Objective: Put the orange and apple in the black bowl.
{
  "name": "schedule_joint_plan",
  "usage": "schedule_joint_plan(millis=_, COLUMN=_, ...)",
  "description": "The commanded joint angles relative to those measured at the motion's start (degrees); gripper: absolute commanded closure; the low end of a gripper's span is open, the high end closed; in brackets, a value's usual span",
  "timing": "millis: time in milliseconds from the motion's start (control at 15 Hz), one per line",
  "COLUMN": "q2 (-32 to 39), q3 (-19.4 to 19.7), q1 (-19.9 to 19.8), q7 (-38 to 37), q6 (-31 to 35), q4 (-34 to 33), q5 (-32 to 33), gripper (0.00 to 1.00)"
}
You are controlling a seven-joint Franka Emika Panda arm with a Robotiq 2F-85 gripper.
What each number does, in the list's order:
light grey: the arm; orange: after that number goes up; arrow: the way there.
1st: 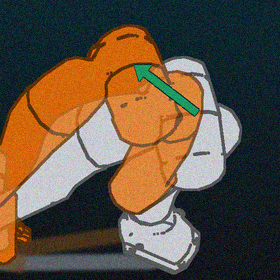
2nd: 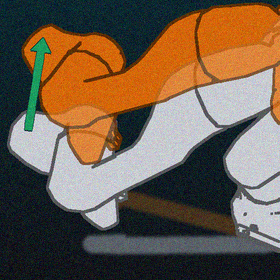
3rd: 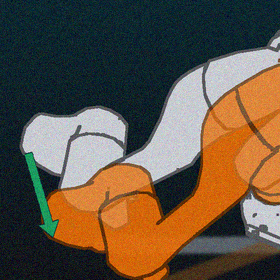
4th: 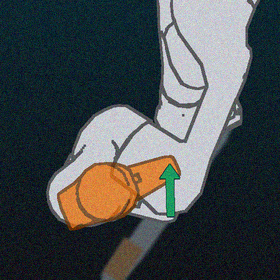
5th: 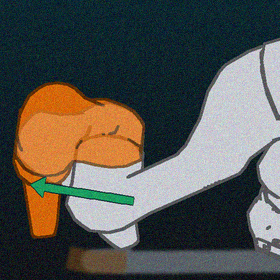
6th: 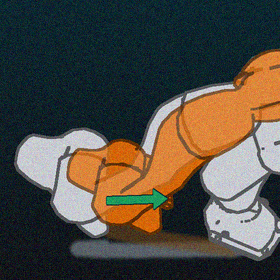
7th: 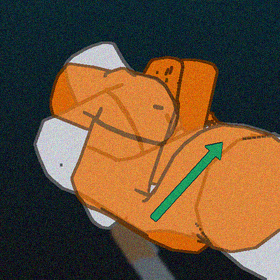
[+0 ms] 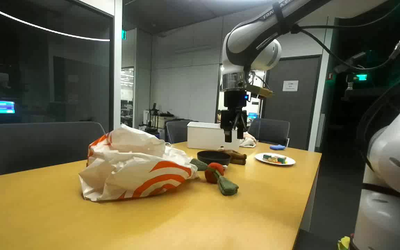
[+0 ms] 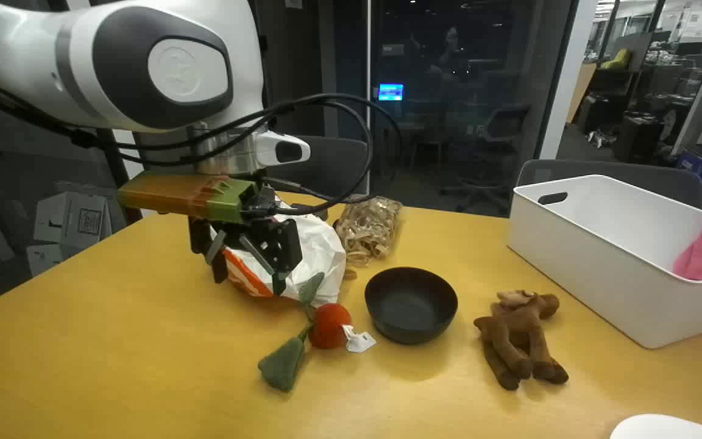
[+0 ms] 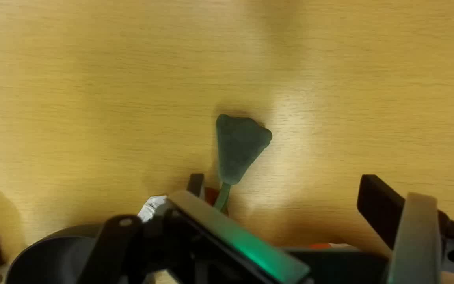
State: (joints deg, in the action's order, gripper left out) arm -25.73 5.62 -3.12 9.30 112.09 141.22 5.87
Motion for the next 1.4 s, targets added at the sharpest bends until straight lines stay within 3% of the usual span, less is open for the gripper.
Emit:
schedule_joint_plan(millis=0, q2=0.0, q3=-0.1, q1=-0.1, q7=0.0, q6=0.0, q4=-0.2, q5=-0.1, gripper=0.00)
schedule_joint_plan(millis=200, q2=-0.1, q3=-0.1, q1=-0.1, q7=0.0, q6=0.0, q4=-0.8, q5=-0.1, gripper=0.00)
schedule_joint_plan(millis=333, q2=1.1, q3=0.7, q1=1.1, q7=1.4, q6=1.4, q4=-1.2, q5=-3.5, gripper=0.00)
schedule_joint_plan(millis=600, q2=5.4, q3=2.7, q1=4.5, q7=6.4, q6=5.9, q4=-3.9, q5=-17.5, gripper=0.00)
schedule_joint_plan(millis=933, q2=14.4, q3=4.3, q1=6.2, q7=13.3, q6=17.1, q4=-9.1, q5=-34.4, gripper=0.00)
schedule_joint_plan(millis=1133, q2=21.3, q3=3.9, q1=5.5, q7=17.4, q6=22.1, q4=-13.0, q5=-40.7, gripper=0.00)
schedule_joint_plan(millis=1333, q2=27.3, q3=2.4, q1=3.8, q7=17.9, q6=24.3, q4=-16.5, q5=-42.2, gripper=0.00)
